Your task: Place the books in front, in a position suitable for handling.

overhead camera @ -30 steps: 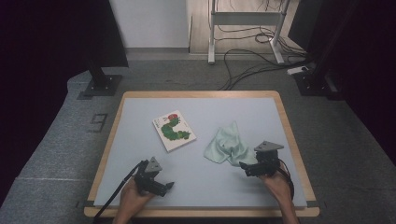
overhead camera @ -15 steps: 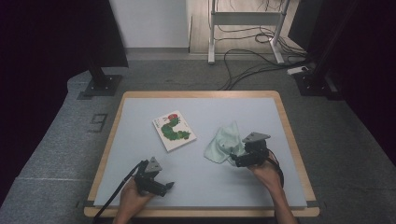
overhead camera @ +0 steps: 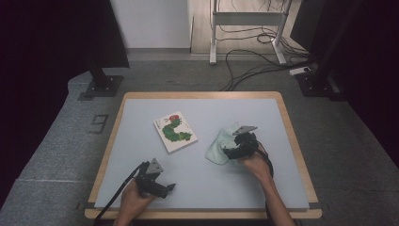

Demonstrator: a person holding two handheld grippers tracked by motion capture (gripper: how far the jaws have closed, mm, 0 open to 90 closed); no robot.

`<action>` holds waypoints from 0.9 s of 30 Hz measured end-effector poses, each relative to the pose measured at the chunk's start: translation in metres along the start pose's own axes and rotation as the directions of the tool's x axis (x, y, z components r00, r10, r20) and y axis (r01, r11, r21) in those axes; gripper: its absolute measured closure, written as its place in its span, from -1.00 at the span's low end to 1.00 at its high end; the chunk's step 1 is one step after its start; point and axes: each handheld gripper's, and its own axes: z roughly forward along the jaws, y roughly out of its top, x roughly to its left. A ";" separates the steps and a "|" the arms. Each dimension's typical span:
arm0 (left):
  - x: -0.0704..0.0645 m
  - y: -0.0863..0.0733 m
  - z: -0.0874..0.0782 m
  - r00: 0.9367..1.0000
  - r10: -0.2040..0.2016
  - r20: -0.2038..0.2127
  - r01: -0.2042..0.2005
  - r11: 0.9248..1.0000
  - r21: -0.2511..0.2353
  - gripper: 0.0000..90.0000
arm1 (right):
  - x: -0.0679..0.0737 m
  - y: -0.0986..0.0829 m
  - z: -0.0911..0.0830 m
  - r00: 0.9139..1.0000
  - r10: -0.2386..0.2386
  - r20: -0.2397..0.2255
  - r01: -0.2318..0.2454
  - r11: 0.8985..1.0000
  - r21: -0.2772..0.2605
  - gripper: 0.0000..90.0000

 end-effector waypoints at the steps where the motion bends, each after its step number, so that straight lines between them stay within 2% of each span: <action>1: 0.000 0.000 0.000 1.000 0.000 0.000 0.000 1.000 0.000 -1.00 | -0.001 0.000 0.006 1.000 0.002 -0.015 -0.001 1.000 0.018 -0.71; 3: 0.000 0.000 0.000 1.000 0.000 0.000 0.000 1.000 0.000 -1.00 | -0.001 0.000 0.008 1.000 0.002 -0.013 -0.002 1.000 0.027 -0.70; 4: 0.000 0.000 0.000 1.000 0.000 0.000 0.000 1.000 0.000 -1.00 | -0.002 -0.001 0.011 1.000 0.003 -0.021 -0.002 0.999 0.042 -0.55; 5: 0.000 0.000 0.000 1.000 0.000 0.000 0.000 1.000 0.000 -1.00 | -0.003 -0.002 0.013 1.000 0.007 -0.027 -0.005 0.999 0.044 -0.53; 9: 0.000 0.000 0.000 1.000 0.000 0.000 0.000 1.000 0.000 -1.00 | -0.003 -0.004 0.012 0.999 0.022 -0.023 -0.022 0.999 0.025 -0.38; 11: 0.000 0.000 0.000 1.000 0.000 0.000 0.000 1.000 0.000 -1.00 | -0.002 -0.004 0.009 0.999 0.025 -0.025 -0.024 1.000 0.018 0.09; 12: 0.000 0.000 0.000 1.000 0.000 0.000 0.000 1.000 0.000 -1.00 | -0.002 -0.004 0.009 0.999 0.025 -0.025 -0.024 1.000 0.018 0.09; 13: 0.000 0.000 0.000 1.000 0.000 0.000 0.000 1.000 0.000 -1.00 | -0.002 -0.004 0.008 0.998 0.035 -0.051 -0.034 0.999 0.019 0.28; 17: 0.000 0.000 0.000 1.000 0.000 0.000 0.000 1.000 0.000 -1.00 | -0.003 -0.003 0.006 0.998 0.039 -0.045 -0.037 0.999 0.034 0.62; 18: 0.000 0.000 0.000 1.000 0.000 0.000 0.000 1.000 0.000 -1.00 | -0.003 -0.003 0.006 0.998 0.039 -0.045 -0.037 0.999 0.034 0.62; 19: 0.000 0.000 0.000 1.000 0.000 0.000 0.000 1.000 0.000 -1.00 | -0.003 -0.002 0.006 0.998 0.034 -0.054 -0.032 0.999 0.037 0.71; 23: 0.000 0.000 0.000 1.000 0.000 0.000 0.000 1.000 0.000 -1.00 | -0.002 -0.001 0.004 0.999 0.016 -0.042 -0.014 0.999 0.048 0.75; 27: 0.000 0.000 0.000 1.000 0.000 0.000 0.000 1.000 0.000 -1.00 | -0.002 0.000 -0.007 1.000 0.005 -0.021 -0.005 1.000 0.023 0.76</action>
